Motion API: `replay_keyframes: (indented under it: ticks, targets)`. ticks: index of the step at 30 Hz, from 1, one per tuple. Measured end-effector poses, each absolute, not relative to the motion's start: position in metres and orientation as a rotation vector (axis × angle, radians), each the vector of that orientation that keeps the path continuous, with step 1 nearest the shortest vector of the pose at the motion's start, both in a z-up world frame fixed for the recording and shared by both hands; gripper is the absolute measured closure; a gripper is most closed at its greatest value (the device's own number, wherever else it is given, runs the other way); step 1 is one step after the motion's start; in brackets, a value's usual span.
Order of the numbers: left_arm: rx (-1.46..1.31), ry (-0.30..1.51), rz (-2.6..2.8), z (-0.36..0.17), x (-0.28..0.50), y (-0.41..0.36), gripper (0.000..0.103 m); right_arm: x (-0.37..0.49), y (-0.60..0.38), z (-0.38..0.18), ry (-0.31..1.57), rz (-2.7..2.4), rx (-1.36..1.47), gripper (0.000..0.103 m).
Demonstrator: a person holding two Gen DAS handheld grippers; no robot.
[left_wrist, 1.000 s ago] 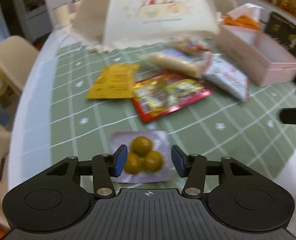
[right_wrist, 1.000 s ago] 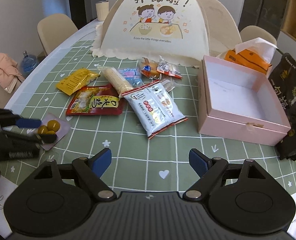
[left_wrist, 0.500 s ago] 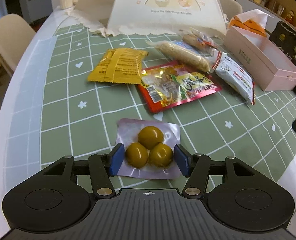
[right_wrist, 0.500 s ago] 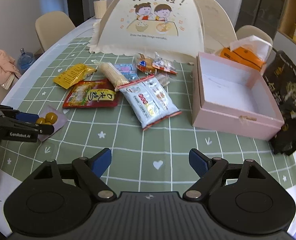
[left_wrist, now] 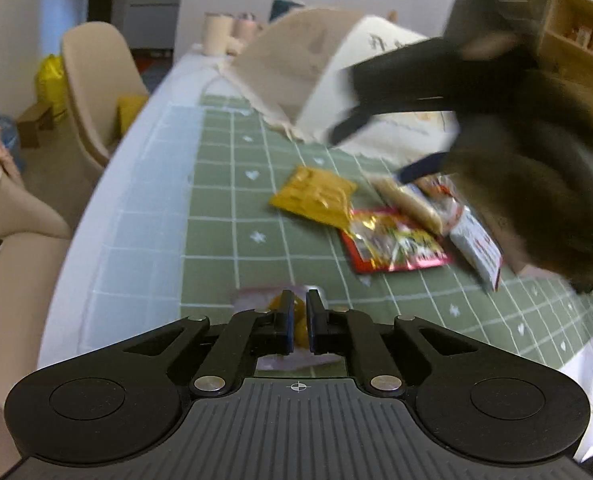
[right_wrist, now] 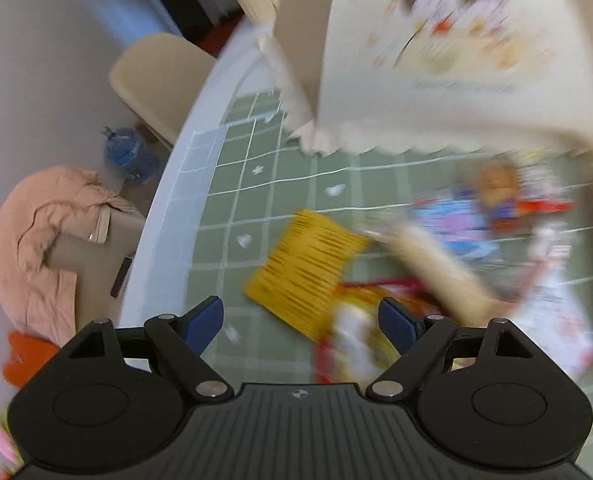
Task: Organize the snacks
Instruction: 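Grasp the tray of three round snacks with left tool while right grasps yellow packet, then lift the snack tray with left tool while right lifts the yellow packet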
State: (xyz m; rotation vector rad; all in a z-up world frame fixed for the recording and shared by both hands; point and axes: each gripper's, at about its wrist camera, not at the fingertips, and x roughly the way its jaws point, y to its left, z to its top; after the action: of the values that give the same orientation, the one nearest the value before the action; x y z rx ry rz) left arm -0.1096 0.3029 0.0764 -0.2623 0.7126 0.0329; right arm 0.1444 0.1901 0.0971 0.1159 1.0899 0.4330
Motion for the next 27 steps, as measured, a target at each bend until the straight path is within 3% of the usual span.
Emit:
replay_keyframes:
  ticks: [6,9,10,14,20,27]
  targets:
    - [-0.303,0.727,0.047,0.071,-0.121,0.312,0.093,0.182,0.255,0.051,1.185,0.167,-0.067,0.018]
    - [-0.346,0.752,0.070,0.066,-0.122,0.318,0.092,0.182,0.253,0.038,1.208,0.165,-0.006,0.020]
    - [-0.342,0.745,0.067,0.066,-0.123,0.319,0.092,0.177,0.255,0.039,1.185,0.172,-0.025,0.029]
    - [-0.265,0.727,0.062,0.069,-0.125,0.316,0.089,0.138,0.252,0.056,1.126,0.341,-0.159,0.039]
    - [-0.289,0.796,0.028,0.059,-0.107,0.312,0.089,0.035,0.181,0.084,0.986,0.448,-0.308,0.039]
    - [-0.105,0.849,0.016,0.047,-0.076,0.275,0.086,-0.014,0.074,0.068,0.932,0.336,-0.302,0.039]
